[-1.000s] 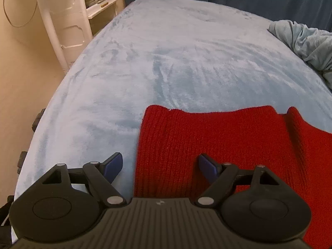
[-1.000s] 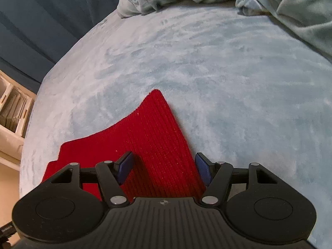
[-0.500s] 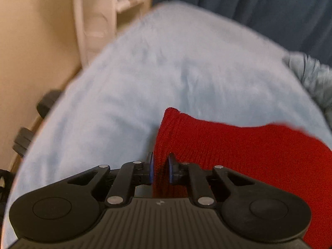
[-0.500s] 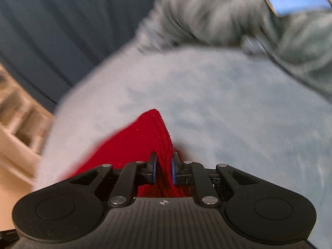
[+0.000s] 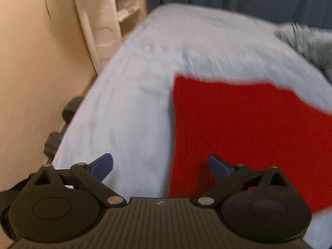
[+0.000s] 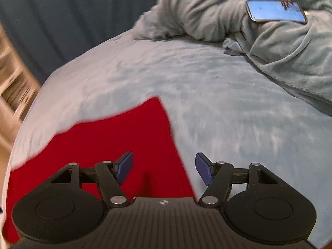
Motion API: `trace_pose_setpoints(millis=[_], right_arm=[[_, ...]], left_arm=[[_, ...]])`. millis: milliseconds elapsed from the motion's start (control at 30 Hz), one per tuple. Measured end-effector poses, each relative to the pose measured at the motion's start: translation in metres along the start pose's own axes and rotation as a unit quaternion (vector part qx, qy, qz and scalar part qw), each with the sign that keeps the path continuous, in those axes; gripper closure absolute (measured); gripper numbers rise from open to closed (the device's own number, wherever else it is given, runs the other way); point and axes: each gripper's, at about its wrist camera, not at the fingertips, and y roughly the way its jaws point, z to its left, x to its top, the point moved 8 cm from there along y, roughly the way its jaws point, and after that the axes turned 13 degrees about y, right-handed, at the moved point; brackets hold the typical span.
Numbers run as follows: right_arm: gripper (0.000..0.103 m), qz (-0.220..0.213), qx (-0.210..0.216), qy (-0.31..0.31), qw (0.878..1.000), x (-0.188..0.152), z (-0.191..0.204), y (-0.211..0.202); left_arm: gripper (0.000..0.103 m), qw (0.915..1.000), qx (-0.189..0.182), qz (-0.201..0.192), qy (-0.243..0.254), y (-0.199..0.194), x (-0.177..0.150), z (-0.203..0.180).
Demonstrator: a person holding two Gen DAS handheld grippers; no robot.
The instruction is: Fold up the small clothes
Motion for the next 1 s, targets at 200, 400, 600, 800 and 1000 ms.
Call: trace_pose_setpoints(millis=[200,400,600,800,1000], right_arm=[[0.028,0.088,-0.079,0.009,0.993,-0.056,-0.046,0.019],[0.025,0.047,-0.022,0.035,0.998,-0.036,-0.029,-0.051],[0.017,-0.012,0.041,-0.017,0.999,-0.053,0.005,-0.158],[0.016,-0.036,0.039,-0.068,0.996,-0.102,0.028,-0.219],[0.016,-0.019,0.074,-0.090,0.993,-0.138,0.039,-0.253]], left_arm=[[0.001,0.9978,0.015,0.063,-0.016,0.015,-0.050,-0.003],[0.001,0.9994,0.015,0.030,-0.010,-0.057,-0.048,0.007],[0.000,0.9991,0.027,-0.007,-0.032,-0.145,-0.071,-0.005],[0.000,0.9996,-0.010,-0.020,-0.014,-0.204,-0.098,-0.046],[0.000,0.9991,-0.006,-0.040,0.013,-0.231,-0.125,-0.068]])
